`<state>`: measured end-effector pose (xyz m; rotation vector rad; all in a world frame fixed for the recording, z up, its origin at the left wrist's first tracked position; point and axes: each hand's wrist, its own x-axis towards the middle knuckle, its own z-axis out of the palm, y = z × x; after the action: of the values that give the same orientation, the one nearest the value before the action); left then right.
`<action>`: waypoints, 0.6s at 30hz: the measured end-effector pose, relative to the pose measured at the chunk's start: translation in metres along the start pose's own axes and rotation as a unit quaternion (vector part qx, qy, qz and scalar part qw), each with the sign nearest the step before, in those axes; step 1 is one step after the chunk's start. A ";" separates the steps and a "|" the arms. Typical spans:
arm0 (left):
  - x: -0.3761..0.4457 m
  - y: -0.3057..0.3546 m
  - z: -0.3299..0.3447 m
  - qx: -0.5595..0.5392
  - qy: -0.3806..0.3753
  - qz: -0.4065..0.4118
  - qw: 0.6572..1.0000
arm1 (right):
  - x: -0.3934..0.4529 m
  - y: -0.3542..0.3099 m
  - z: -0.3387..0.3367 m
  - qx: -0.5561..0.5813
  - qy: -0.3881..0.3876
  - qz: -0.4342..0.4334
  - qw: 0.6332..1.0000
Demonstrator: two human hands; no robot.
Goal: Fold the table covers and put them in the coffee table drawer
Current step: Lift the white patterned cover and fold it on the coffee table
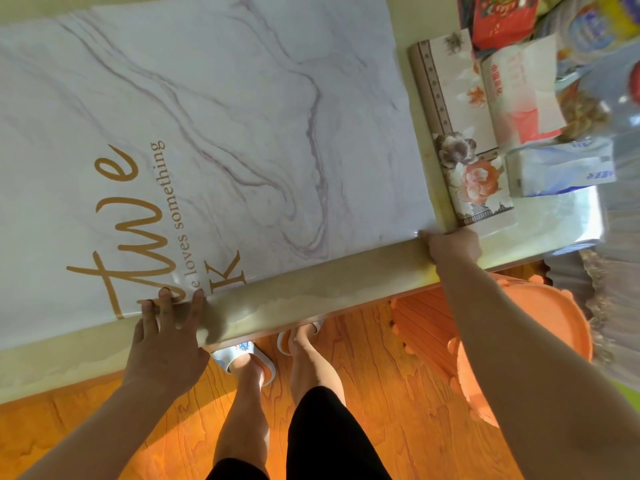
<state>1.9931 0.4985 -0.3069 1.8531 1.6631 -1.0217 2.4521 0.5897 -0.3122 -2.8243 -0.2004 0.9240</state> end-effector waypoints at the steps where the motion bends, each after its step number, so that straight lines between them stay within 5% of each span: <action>1: -0.001 0.001 -0.003 -0.007 0.008 -0.001 1.000 | -0.003 -0.001 -0.002 0.021 0.000 0.021 1.000; 8: -0.002 0.007 -0.020 -0.018 -0.019 -0.022 0.999 | -0.017 -0.017 0.008 0.331 -0.064 0.137 0.932; 9: -0.002 0.008 -0.023 -0.023 -0.029 -0.029 0.999 | -0.020 -0.019 0.009 0.397 -0.074 0.172 0.899; 11: -0.002 0.010 -0.027 -0.036 -0.047 -0.037 0.998 | -0.019 -0.019 0.013 0.351 -0.046 0.133 0.926; 12: -0.003 0.009 -0.028 -0.041 -0.051 -0.037 0.997 | -0.021 -0.020 0.012 0.375 -0.043 0.173 0.909; 18: -0.001 0.005 -0.031 -0.075 -0.052 -0.020 0.996 | -0.034 -0.013 0.020 0.430 -0.226 0.110 0.868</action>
<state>2.0054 0.5203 -0.2873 1.6477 1.6734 -0.9640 2.4117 0.5990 -0.3061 -1.8046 0.3992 1.2970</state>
